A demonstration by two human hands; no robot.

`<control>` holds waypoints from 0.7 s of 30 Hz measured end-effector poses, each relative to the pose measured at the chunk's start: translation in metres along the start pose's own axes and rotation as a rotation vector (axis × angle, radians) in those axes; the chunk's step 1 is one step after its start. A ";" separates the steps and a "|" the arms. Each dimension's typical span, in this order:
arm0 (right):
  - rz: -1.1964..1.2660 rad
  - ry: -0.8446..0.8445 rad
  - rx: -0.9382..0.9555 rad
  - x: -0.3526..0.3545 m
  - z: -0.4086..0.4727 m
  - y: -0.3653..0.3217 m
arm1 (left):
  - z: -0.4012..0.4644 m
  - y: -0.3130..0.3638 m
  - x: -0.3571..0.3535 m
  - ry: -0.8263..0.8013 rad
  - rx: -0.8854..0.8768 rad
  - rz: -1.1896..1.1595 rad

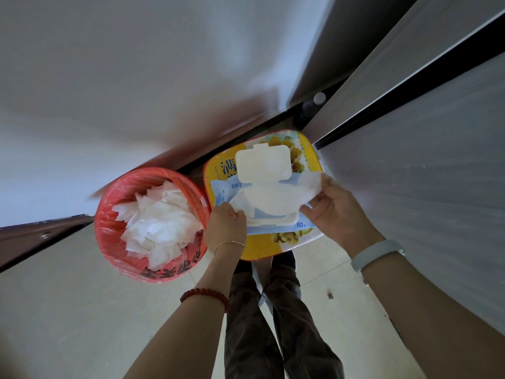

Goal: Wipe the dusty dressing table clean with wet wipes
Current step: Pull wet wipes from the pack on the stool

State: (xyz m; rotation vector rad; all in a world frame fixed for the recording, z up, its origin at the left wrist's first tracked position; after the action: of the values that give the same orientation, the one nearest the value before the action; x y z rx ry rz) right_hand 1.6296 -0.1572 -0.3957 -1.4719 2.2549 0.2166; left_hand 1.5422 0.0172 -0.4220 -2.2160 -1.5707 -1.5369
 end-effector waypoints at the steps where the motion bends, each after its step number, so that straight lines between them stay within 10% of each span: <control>1: 0.067 -0.020 0.028 0.001 -0.001 -0.004 | 0.000 0.000 0.000 0.005 0.003 0.012; 13: -0.574 0.100 0.062 -0.016 -0.029 -0.005 | -0.024 0.018 0.015 -0.112 -0.067 -0.352; 21: -0.785 0.201 0.125 -0.034 -0.043 -0.007 | -0.032 0.031 0.042 0.101 -0.128 -0.454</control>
State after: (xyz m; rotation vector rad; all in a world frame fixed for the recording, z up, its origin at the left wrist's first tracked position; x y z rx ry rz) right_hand 1.6360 -0.1479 -0.3418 -2.2371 1.6085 -0.3185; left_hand 1.5427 0.0150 -0.3605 -1.8828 -2.1012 -1.8665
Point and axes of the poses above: each hand's wrist, its own z-axis towards the middle knuckle, its own x-axis out of the back of the hand, y = z × x, the point moved 5 cm from there along z, towards the middle knuckle, and after that the axes turned 14 degrees about -x, right-handed, at the moved point
